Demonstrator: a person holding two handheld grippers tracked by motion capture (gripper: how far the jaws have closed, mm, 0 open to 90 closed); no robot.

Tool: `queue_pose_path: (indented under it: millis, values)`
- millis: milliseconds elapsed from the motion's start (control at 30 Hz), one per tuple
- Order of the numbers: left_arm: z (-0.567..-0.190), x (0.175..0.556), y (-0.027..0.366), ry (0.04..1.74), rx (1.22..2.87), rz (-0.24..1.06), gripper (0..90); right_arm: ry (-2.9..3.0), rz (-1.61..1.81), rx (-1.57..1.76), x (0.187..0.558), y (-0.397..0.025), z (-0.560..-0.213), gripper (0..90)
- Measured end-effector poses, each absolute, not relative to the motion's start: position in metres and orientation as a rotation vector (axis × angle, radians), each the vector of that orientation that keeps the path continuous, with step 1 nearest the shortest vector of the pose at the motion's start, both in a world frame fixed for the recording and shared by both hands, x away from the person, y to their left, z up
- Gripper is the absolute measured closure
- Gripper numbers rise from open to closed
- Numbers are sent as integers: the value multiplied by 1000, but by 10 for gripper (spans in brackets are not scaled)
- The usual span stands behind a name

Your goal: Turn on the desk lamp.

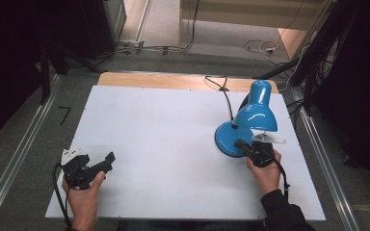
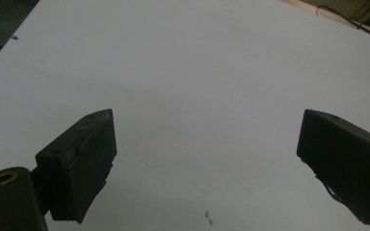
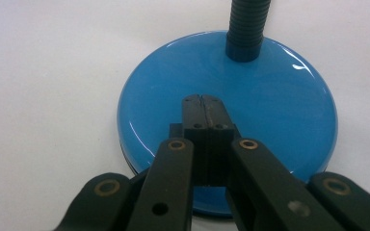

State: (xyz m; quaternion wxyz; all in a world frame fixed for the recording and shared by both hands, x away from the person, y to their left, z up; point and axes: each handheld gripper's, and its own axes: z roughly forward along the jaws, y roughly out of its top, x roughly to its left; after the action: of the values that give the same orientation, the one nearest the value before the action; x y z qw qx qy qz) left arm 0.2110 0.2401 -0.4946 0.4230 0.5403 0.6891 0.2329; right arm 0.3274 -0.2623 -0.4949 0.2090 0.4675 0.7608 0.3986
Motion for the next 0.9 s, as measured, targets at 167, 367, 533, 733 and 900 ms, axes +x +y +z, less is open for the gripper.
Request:
queue_pose_path:
  millis: [167,367,533,733,900]
  values:
    - [-495,211,240,1725,1352,582,72,2116,1107,1296,327,-262,-495,876]
    - [-495,211,240,1725,1351,582,72,2116,1105,1291,326,-262,-495,876]
    - [-495,211,240,1725,1350,581,72,2115,1098,1288,326,-261,-496,876]
    - [-495,211,240,1724,1350,584,72,2136,1073,1287,325,-261,-496,879]
    - [-495,211,241,1724,1350,583,72,2122,1083,1271,323,-258,-498,879]
